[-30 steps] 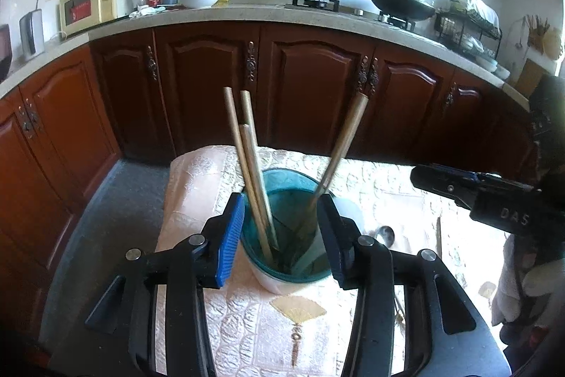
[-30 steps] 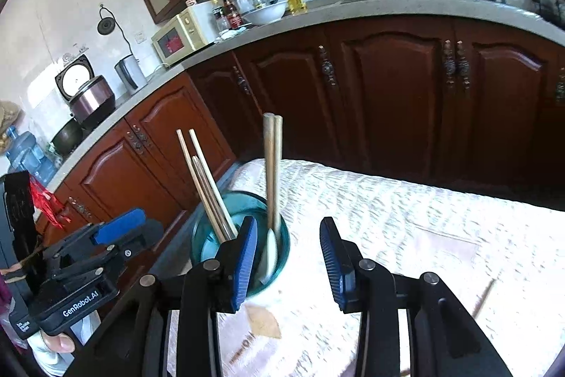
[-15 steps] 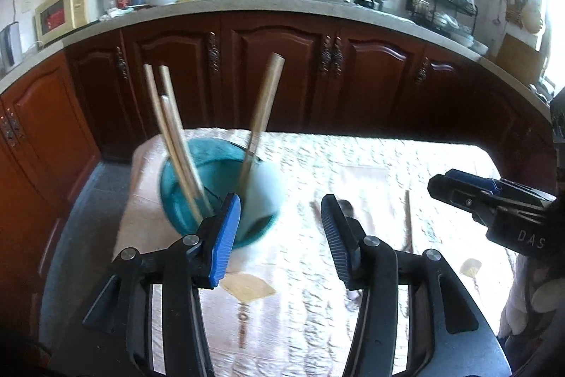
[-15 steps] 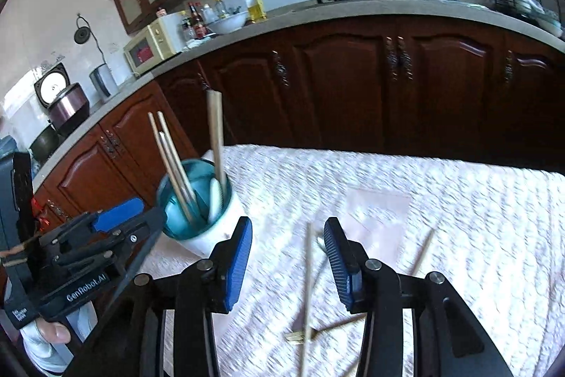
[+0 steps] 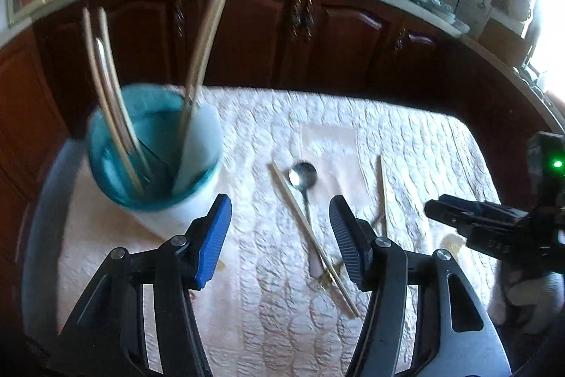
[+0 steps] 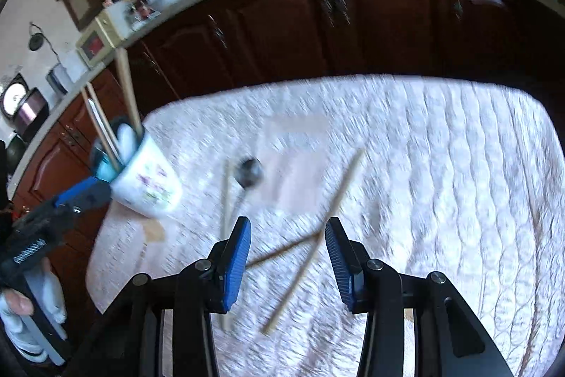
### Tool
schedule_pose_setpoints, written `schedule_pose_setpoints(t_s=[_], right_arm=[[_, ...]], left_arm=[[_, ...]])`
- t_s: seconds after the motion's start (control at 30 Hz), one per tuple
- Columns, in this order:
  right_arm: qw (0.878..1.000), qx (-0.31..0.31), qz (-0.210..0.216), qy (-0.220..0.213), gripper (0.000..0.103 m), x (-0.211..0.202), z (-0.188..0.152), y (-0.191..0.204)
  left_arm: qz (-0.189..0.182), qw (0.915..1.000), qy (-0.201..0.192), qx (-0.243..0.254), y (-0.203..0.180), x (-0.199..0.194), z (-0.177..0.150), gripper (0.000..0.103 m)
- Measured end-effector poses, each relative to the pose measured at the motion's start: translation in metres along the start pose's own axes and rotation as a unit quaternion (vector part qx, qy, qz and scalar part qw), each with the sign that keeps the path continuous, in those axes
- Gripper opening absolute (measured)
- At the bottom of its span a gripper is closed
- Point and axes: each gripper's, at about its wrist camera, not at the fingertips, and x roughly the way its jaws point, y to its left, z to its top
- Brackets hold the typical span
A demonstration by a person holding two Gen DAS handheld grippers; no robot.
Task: Organize utensils
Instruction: 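Move both tools back over the remaining chopsticks on the cloth, then grasp a chopstick with the right tool while the left tool grasps the last chopstick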
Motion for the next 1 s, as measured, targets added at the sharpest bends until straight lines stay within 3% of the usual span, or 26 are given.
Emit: schedule_pose_setpoints(t_s=[0.2,0.3,0.37,0.43,0.53,0.67,0.8,1.0], right_arm=[[0.998,0.040,0.008,0.053,0.042,0.041,-0.015,-0.027],[0.995,0.046,0.016,0.085,0.037,0.062,-0.021,-0.029],[0.993,0.056,0.024,0.100,0.029,0.074,-0.026,-0.032],[0.993,0.061,0.025,0.102,0.010,0.081,-0.030,-0.032],[0.991,0.086,0.041,0.096,0.007,0.079,-0.032,-0.042],[0.989,0.104,0.057,0.091,0.005,0.061,-0.037,-0.057],[0.989,0.104,0.058,0.091,0.005,0.041,-0.045,-0.065],[0.987,0.092,0.077,0.106,0.005,0.021,-0.065,-0.060]], left_arm=[[-0.009,0.9993,0.034,-0.010,0.005,0.022,-0.012,0.057],[-0.022,0.9978,0.059,-0.022,0.007,0.039,-0.017,0.057],[-0.025,0.9969,0.070,-0.027,0.006,0.049,-0.019,0.057],[-0.029,0.9959,0.080,-0.030,0.003,0.062,-0.020,0.057],[-0.035,0.9943,0.095,-0.033,-0.001,0.083,-0.021,0.057],[-0.039,0.9919,0.113,-0.042,-0.005,0.111,-0.023,0.042],[-0.038,0.9894,0.133,-0.045,-0.010,0.136,-0.023,0.016],[-0.058,0.9880,0.136,-0.046,-0.005,0.124,-0.024,0.006]])
